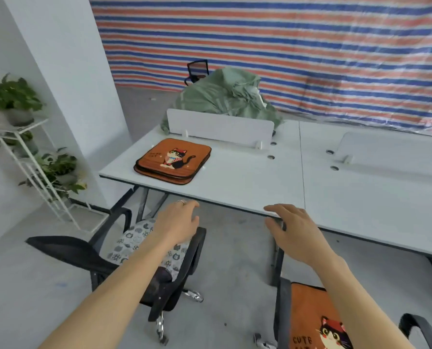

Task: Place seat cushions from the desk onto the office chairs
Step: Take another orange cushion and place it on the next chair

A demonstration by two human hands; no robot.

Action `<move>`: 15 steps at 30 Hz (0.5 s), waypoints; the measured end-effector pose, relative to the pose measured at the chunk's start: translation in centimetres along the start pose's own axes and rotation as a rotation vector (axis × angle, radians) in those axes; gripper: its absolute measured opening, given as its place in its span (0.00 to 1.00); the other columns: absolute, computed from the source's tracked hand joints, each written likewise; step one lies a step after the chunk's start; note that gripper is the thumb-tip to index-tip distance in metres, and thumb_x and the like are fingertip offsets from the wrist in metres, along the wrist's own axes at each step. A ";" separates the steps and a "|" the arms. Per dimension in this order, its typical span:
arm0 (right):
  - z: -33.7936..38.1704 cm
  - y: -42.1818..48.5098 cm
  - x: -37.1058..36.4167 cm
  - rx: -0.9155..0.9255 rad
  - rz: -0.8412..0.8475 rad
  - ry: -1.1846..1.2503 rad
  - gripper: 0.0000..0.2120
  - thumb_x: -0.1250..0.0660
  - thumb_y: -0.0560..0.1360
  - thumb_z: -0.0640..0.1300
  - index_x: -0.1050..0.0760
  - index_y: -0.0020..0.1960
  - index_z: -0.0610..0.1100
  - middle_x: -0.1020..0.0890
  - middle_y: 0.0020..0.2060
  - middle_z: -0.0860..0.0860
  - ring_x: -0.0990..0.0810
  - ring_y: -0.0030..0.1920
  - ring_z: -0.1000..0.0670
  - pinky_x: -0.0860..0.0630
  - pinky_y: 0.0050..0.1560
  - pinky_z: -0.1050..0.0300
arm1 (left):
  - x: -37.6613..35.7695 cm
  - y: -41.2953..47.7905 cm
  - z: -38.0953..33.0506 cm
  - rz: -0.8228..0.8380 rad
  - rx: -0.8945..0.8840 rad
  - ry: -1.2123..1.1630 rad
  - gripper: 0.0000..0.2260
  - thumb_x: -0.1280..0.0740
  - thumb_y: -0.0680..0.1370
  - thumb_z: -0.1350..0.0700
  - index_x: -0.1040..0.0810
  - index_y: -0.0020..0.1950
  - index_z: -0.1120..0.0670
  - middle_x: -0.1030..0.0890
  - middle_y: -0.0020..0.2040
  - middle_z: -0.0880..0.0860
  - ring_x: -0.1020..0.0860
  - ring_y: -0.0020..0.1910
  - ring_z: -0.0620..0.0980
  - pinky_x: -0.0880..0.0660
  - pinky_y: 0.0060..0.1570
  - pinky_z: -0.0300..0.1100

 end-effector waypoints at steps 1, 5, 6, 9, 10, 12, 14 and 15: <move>0.5 1.0 0.0 -0.003 -0.009 -0.004 0.18 0.42 0.82 0.55 0.30 0.71 0.59 0.29 0.71 0.59 0.38 0.74 0.50 0.37 0.70 0.54 | 0.6 0.6 1.0 -0.009 0.004 0.010 0.20 0.42 0.82 0.47 0.33 0.74 0.46 0.24 0.67 0.52 0.25 0.63 0.53 0.24 0.53 0.48; 1.7 5.7 -0.8 -0.002 -0.038 -0.059 0.19 0.43 0.82 0.57 0.32 0.73 0.60 0.31 0.72 0.59 0.43 0.76 0.50 0.39 0.72 0.53 | 2.5 4.0 4.9 -0.041 0.028 -0.014 0.19 0.41 0.82 0.48 0.32 0.73 0.48 0.23 0.65 0.52 0.25 0.63 0.53 0.24 0.54 0.48; 1.7 6.9 -1.2 -0.006 -0.034 -0.070 0.19 0.44 0.82 0.57 0.33 0.73 0.60 0.31 0.72 0.59 0.43 0.76 0.50 0.39 0.72 0.53 | 2.7 4.9 5.6 -0.045 0.033 -0.019 0.19 0.41 0.82 0.48 0.31 0.73 0.48 0.23 0.65 0.52 0.25 0.62 0.53 0.24 0.54 0.47; 1.1 12.2 -3.3 -0.011 0.002 -0.080 0.20 0.44 0.82 0.58 0.33 0.73 0.60 0.31 0.72 0.59 0.42 0.76 0.50 0.36 0.71 0.52 | 1.8 8.5 7.8 -0.017 0.046 0.004 0.19 0.42 0.82 0.47 0.32 0.73 0.46 0.24 0.66 0.52 0.25 0.62 0.53 0.24 0.54 0.47; 0.7 14.0 -4.2 -0.014 0.019 -0.088 0.20 0.45 0.82 0.58 0.33 0.73 0.60 0.31 0.72 0.59 0.42 0.75 0.50 0.36 0.71 0.52 | 1.1 9.7 8.4 0.005 0.049 0.019 0.19 0.42 0.82 0.47 0.33 0.73 0.46 0.24 0.66 0.51 0.25 0.62 0.53 0.25 0.54 0.46; -0.4 18.8 -6.4 -0.024 0.059 -0.102 0.20 0.46 0.83 0.58 0.33 0.74 0.60 0.31 0.73 0.59 0.42 0.76 0.50 0.36 0.71 0.52 | -0.3 13.0 9.8 0.036 0.057 0.047 0.20 0.42 0.82 0.47 0.33 0.74 0.45 0.24 0.67 0.51 0.25 0.63 0.52 0.26 0.54 0.46; -2.1 23.4 -9.1 -0.040 0.108 -0.108 0.20 0.46 0.83 0.58 0.34 0.74 0.60 0.31 0.73 0.58 0.42 0.76 0.50 0.35 0.71 0.51 | -1.8 16.5 11.0 0.051 0.068 0.072 0.20 0.42 0.82 0.46 0.33 0.73 0.45 0.23 0.66 0.51 0.24 0.62 0.52 0.26 0.56 0.47; -2.9 25.8 -10.4 -0.044 0.132 -0.113 0.21 0.47 0.83 0.58 0.34 0.74 0.59 0.31 0.73 0.58 0.42 0.76 0.50 0.35 0.71 0.51 | -2.7 18.5 11.7 0.054 0.076 0.078 0.19 0.42 0.81 0.46 0.32 0.73 0.45 0.23 0.66 0.51 0.24 0.62 0.52 0.26 0.57 0.47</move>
Point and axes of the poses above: each hand's wrist, its own y-axis towards the middle knuckle, its own x-axis out of the back of the hand, z = x × y, the point moved 7 cm from there along y, towards the middle knuckle
